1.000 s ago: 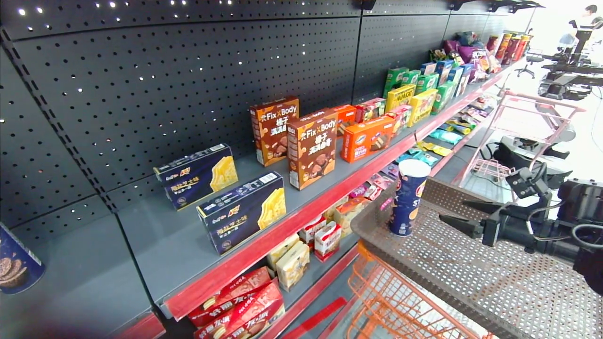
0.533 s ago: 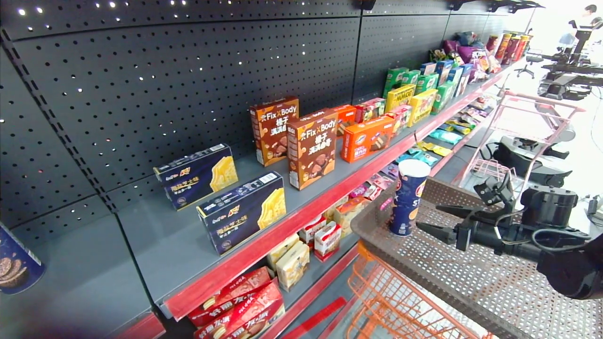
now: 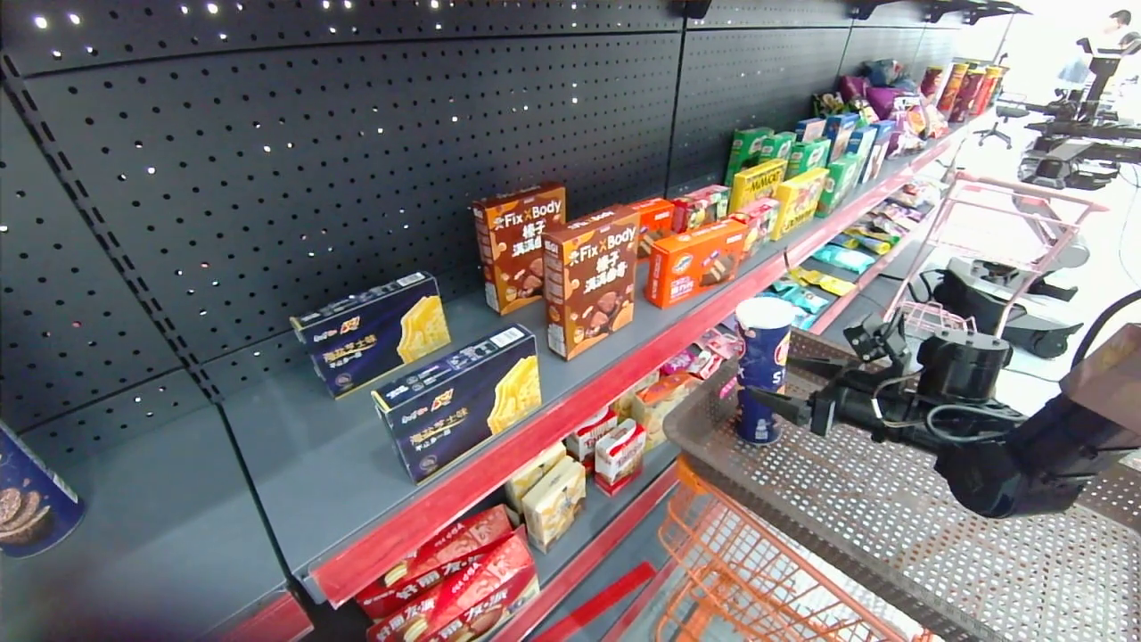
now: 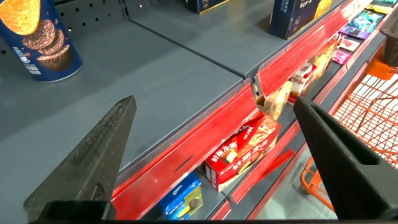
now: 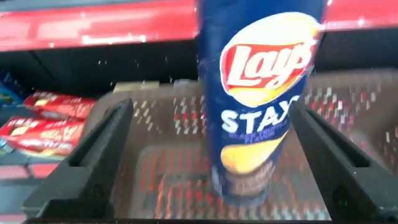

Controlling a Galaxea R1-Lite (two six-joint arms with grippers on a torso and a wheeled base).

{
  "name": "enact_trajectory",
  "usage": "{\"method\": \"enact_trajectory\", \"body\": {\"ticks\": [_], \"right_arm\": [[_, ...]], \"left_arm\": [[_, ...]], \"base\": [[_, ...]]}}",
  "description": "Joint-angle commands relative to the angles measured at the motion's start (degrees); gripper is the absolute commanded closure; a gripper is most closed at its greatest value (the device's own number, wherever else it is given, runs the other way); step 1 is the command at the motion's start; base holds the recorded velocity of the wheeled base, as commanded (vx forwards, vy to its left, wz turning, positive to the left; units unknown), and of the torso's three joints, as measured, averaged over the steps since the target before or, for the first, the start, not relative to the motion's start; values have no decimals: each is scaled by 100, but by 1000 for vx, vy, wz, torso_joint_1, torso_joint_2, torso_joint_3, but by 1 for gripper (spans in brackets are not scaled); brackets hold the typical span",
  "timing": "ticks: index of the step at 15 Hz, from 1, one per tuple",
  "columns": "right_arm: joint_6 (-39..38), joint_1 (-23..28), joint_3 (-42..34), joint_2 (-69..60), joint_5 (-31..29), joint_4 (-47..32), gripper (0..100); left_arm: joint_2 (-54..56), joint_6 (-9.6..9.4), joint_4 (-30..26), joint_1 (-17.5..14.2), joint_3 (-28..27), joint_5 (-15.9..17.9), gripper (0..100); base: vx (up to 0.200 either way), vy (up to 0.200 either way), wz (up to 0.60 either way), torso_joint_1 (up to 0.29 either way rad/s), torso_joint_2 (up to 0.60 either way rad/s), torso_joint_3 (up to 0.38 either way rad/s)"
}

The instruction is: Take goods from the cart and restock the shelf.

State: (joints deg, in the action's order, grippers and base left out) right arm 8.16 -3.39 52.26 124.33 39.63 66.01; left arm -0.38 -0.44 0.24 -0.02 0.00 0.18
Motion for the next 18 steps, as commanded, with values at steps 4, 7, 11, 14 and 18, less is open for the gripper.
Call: {"method": "enact_trajectory", "body": {"ticks": [4,7,11,14,18], "right_arm": [[-77,-162,759,601,-175,-71,0],[-42,-101,768,601,-184,-71,0],[-25,-83,1032,689,-210,-150,0],[-7,-92,1418,812,-465,-379,0],[-16,-92,1533,988,-448,-396,0]], "left_arm": [[-6,0,2,2,0,-1,0],[-6,0,2,-6,0,-1,0],[-6,0,2,-6,0,-1,0],[-6,0,2,-6,0,-1,0],[-6,0,2,2,0,-1,0]], "base": [[0,0,0,0,0,0],[0,0,0,0,0,0],[0,0,0,0,0,0],[0,0,0,0,0,0],[0,0,0,0,0,0]]}}
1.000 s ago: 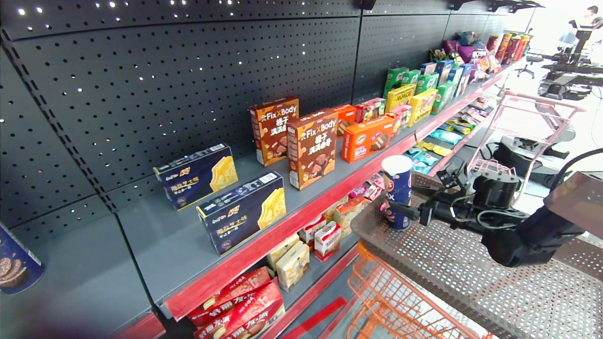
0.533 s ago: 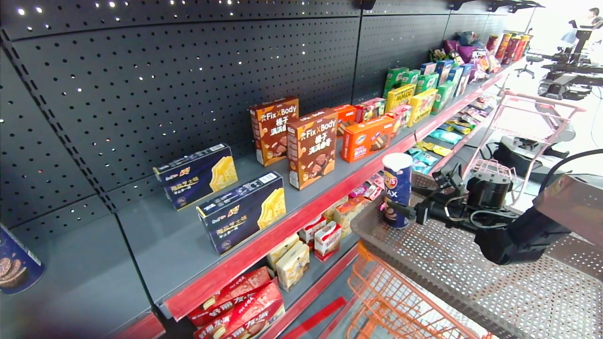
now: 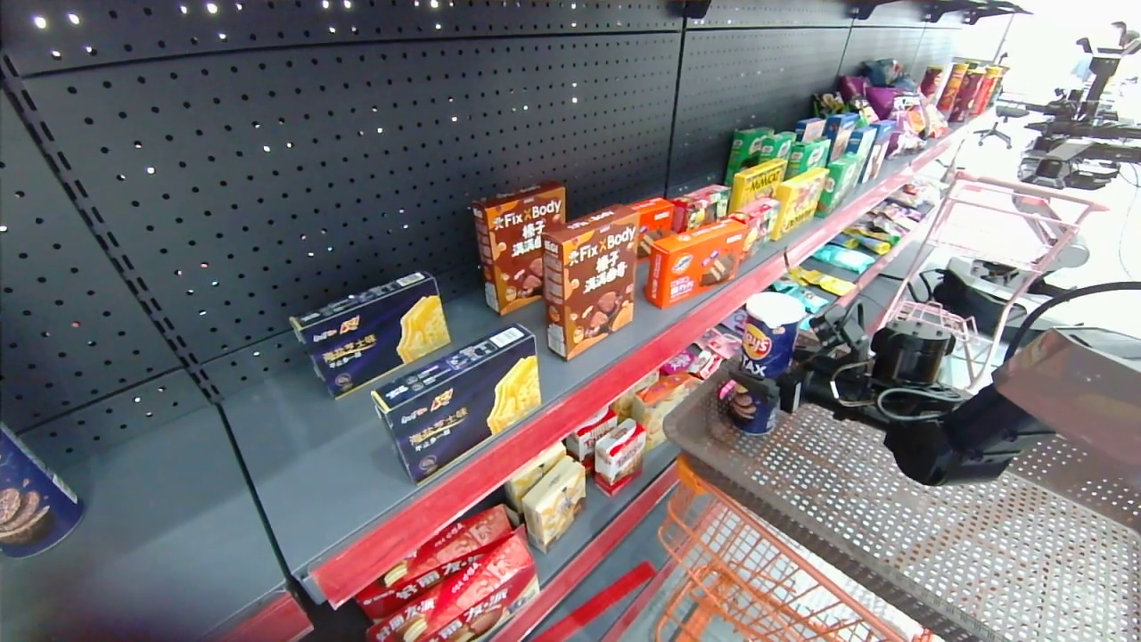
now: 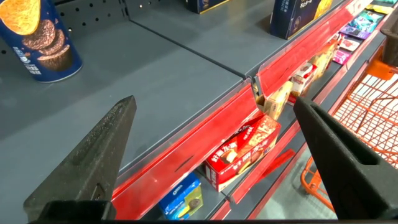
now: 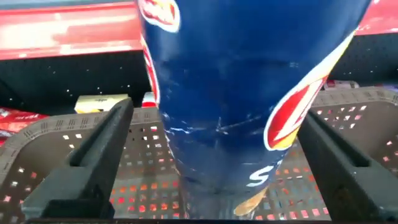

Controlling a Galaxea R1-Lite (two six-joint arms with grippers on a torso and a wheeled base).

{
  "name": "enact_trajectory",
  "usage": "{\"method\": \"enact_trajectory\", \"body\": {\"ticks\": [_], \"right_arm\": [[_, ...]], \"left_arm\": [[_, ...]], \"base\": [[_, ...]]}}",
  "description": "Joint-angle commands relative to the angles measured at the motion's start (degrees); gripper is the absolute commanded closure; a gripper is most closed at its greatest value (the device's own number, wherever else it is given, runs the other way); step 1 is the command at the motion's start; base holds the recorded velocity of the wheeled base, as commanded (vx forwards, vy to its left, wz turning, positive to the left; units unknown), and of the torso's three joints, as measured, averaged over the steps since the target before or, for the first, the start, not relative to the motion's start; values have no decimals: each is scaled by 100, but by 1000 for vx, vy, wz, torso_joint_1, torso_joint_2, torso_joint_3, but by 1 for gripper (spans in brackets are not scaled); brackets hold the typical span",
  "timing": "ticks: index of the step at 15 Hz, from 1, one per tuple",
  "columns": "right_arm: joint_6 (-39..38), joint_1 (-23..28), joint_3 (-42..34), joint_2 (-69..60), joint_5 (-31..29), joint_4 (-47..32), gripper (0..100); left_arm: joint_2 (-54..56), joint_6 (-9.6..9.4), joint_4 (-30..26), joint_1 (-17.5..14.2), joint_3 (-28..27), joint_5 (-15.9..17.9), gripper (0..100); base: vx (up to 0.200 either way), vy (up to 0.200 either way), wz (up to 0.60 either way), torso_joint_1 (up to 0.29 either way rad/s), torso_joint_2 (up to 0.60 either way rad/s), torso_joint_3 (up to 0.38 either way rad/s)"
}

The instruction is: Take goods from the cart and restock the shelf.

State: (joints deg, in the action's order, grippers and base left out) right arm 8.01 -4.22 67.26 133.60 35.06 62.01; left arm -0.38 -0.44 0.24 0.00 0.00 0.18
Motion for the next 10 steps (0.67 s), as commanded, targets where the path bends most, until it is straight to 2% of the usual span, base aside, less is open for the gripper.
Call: {"method": "enact_trajectory", "body": {"ticks": [1,7,10], "right_arm": [[-1,-9,24,88,36,4,100],[-10,-53,51,8,45,-5,100],[52,-18,-143,-703,1,-497,100]], "left_arm": [[-6,0,2,-9,0,-1,0],[-6,0,2,-9,0,-1,0],[-6,0,2,0,0,-1,0]], "base": [[0,0,0,0,0,0],[0,0,0,0,0,0],[0,0,0,0,0,0]]}}
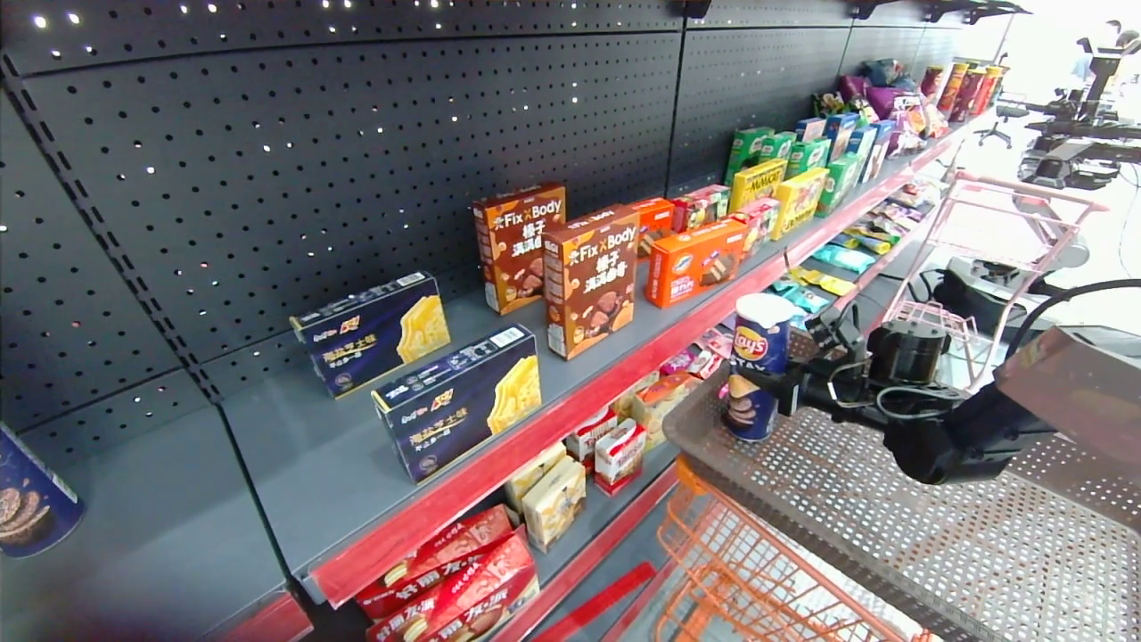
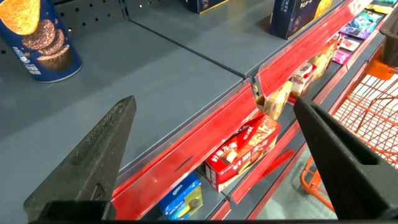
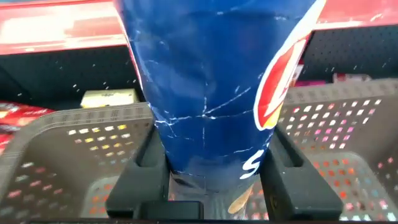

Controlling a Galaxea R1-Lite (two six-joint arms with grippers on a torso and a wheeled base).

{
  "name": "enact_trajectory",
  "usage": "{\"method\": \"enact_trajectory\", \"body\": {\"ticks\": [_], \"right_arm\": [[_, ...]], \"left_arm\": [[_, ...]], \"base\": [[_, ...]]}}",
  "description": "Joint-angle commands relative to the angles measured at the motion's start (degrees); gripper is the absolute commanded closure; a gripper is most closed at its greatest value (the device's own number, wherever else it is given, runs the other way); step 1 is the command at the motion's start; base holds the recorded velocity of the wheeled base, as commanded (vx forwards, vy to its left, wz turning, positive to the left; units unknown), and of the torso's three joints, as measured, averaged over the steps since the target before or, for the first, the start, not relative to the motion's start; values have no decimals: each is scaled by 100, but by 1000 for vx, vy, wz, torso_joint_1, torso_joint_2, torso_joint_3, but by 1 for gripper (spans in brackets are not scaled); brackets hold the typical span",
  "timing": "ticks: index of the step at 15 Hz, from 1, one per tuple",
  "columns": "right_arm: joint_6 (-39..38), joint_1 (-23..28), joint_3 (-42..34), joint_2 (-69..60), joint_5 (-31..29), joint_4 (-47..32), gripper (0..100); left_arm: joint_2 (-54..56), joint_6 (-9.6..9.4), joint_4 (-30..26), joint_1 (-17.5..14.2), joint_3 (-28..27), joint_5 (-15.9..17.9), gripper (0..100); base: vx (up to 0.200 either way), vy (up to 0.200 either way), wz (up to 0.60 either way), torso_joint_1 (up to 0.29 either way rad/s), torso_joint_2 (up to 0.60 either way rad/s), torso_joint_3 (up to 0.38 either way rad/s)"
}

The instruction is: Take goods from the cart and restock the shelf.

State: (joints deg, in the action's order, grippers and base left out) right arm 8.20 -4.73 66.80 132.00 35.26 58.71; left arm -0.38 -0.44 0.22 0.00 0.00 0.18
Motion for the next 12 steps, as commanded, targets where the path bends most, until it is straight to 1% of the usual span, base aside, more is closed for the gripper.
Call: {"method": "enact_trajectory", "body": {"ticks": [1,2,3,5,6,7,8,10,11,12], "right_arm": [[50,42,-141,-843,-36,-387,100],[67,60,-256,-1203,-63,-598,100],[67,51,-563,-1686,-203,-782,100],[41,-2,-1407,-2460,-651,-817,100],[15,-19,-1715,-2750,-818,-835,100],[-56,-28,-2163,-3383,-1179,-1011,100],[-117,-28,-2295,-3717,-1293,-1178,100],[-407,42,-2435,-4956,-1539,-2048,100],[-539,60,-2558,-5474,-1697,-2329,100],[-609,60,-2655,-5791,-1838,-2452,100]], "left_arm": [[-6,0,4,0,0,-1,0],[-6,0,4,0,0,-1,0],[-6,0,4,0,0,-1,0],[-6,0,4,0,0,-1,0],[-6,0,4,0,0,-1,0],[-6,0,4,-9,0,-1,0],[-6,0,4,0,0,-1,0],[-6,0,4,0,0,-1,0],[-6,0,4,0,0,-1,0],[-6,0,4,-9,0,-1,0]], "base": [[0,0,0,0,0,0],[0,0,0,0,0,0],[0,0,0,0,0,0],[0,0,0,0,0,0],[0,0,0,0,0,0],[0,0,0,0,0,0],[0,0,0,0,0,0],[0,0,0,0,0,0],[0,0,0,0,0,0],[0,0,0,0,0,0]]}}
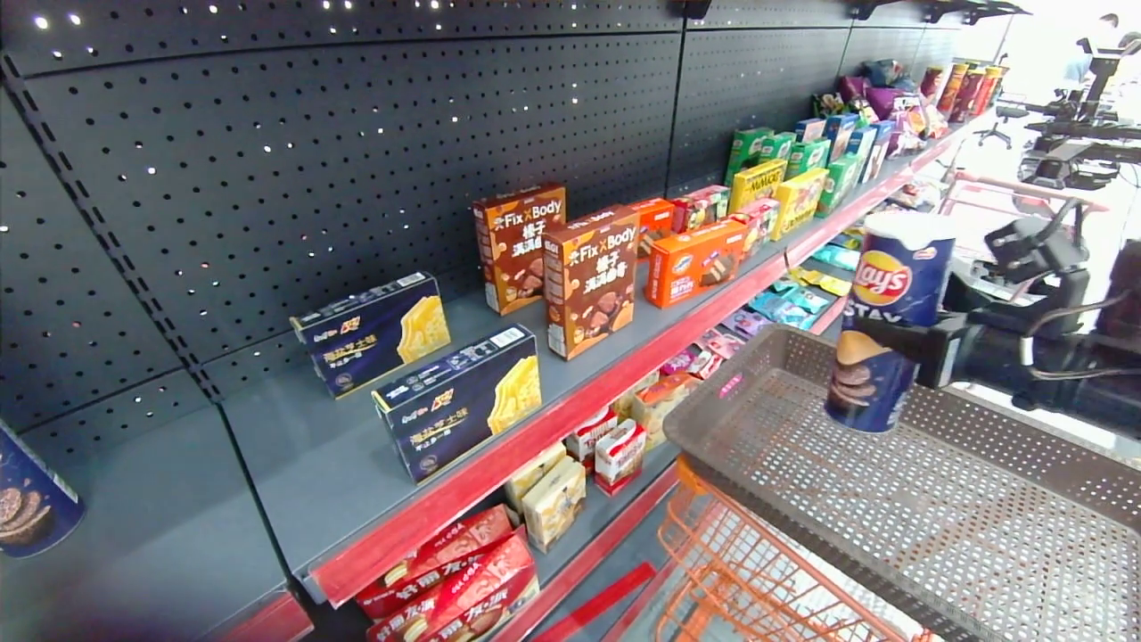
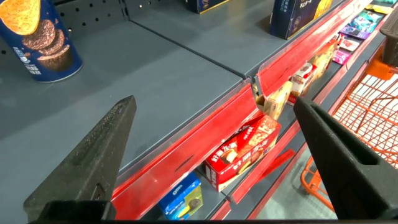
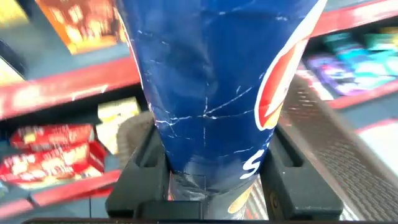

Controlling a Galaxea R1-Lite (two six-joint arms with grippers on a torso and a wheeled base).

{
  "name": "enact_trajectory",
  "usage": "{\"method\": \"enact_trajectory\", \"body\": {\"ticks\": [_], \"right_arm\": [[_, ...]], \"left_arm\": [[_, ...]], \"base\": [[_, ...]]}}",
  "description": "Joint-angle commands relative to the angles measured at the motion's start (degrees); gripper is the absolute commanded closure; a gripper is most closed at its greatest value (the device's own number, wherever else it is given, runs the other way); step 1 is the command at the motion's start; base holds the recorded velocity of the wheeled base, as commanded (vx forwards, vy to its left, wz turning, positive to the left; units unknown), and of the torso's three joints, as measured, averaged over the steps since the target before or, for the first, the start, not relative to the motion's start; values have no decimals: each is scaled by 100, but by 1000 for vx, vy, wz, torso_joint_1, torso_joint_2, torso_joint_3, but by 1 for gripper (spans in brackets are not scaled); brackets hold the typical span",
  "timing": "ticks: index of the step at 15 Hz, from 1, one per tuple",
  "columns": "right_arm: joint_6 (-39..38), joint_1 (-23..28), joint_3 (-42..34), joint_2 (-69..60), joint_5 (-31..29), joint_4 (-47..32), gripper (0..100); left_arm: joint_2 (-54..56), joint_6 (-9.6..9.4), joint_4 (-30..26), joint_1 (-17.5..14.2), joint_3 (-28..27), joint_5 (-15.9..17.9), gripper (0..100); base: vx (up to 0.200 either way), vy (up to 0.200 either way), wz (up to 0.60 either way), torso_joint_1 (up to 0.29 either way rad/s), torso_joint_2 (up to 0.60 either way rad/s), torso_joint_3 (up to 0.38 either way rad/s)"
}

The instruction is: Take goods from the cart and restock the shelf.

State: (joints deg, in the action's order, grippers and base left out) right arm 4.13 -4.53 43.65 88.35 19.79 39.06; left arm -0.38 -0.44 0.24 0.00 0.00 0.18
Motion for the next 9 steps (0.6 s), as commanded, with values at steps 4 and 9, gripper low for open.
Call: {"method": "enact_trajectory", "body": {"ticks": [4,9], "right_arm": [[-396,-4,-1193,-3236,-1311,-1243,100],[-378,427,-1026,-4581,-1812,-3396,100]], "left_arm": [[-6,0,2,0,0,-1,0],[-6,0,2,0,0,-1,0]], "base": [[0,0,0,0,0,0],[0,0,0,0,0,0]]}}
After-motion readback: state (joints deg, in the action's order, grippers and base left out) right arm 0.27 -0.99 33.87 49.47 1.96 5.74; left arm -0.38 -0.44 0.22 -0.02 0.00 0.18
